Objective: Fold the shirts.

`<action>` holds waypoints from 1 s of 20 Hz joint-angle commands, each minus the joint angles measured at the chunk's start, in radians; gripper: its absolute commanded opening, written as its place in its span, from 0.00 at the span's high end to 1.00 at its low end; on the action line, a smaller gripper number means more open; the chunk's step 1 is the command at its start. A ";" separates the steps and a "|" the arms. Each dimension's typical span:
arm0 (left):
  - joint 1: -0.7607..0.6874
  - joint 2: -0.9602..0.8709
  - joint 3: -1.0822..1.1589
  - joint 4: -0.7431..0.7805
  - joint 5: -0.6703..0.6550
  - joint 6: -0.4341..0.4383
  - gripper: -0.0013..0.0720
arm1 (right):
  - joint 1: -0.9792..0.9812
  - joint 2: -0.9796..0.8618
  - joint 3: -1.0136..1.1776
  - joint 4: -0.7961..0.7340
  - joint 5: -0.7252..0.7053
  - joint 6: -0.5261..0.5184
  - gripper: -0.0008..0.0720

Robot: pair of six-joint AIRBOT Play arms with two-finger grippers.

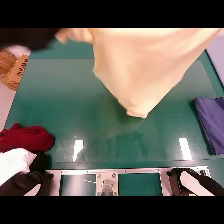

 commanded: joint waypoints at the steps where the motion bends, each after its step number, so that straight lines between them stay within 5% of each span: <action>1: 0.001 0.098 0.106 0.083 -0.036 -0.005 0.96 | -0.001 0.083 0.117 -0.003 -0.060 0.012 0.96; 9: 0.001 -0.082 0.118 0.527 0.024 -0.189 0.96 | 0.001 0.047 -0.034 -0.003 -0.075 0.012 0.96; 15: 0.001 -0.566 0.118 0.488 0.133 -0.274 0.96 | 0.058 -0.114 -0.439 -0.003 -0.229 -0.082 0.96; 20: 0.001 -0.900 0.118 0.257 0.207 -0.284 0.96 | 0.101 -0.452 -0.570 -0.002 -0.330 -0.132 0.96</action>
